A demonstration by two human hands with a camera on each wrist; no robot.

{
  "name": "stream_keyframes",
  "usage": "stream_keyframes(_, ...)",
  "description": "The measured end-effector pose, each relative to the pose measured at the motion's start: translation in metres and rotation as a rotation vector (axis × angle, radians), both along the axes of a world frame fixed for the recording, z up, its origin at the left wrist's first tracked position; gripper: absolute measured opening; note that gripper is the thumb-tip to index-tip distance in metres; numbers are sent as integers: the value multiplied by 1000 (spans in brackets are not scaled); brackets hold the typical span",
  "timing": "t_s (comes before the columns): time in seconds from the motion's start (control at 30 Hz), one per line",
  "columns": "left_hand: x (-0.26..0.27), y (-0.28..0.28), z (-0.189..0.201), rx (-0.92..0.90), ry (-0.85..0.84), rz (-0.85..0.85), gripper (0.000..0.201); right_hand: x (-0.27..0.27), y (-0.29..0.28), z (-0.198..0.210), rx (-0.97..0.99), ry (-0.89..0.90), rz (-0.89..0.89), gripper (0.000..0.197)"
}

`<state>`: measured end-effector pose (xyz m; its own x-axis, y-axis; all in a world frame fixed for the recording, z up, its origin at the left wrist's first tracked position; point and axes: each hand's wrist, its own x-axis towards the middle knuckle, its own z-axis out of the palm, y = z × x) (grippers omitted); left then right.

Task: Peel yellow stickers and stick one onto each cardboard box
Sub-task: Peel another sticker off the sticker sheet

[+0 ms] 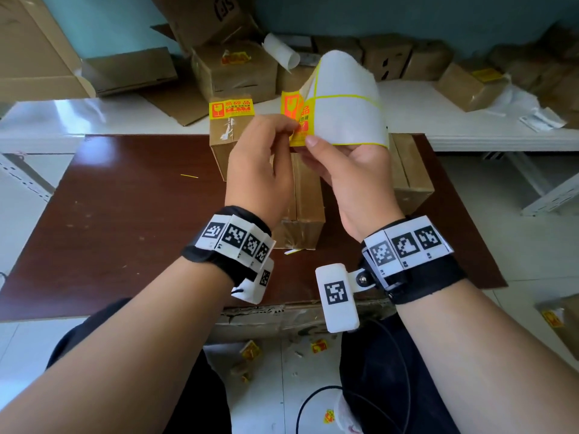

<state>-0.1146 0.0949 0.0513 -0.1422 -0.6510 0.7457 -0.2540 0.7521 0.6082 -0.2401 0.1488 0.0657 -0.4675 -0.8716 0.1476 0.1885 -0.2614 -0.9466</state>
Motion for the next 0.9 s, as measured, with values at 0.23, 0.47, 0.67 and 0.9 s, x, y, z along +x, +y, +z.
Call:
stream_keyframes(0.23, -7, 3, -7, 246, 137, -161, 29, -1, -1, -4, 1, 15, -14, 31)
stream_keyframes(0.47, -11, 7, -7, 416, 304, -231, 26, -3, -1, -6, -2, 42, -37, 24)
stream_keyframes(0.67, -13, 10, -4, 500, 353, -264, 27, -6, 1, -3, 8, 46, 38, 22)
stream_keyframes(0.9, -14, 12, -5, 520, 367, -269, 29, -7, 1, -3, 18, 28, 55, 17)
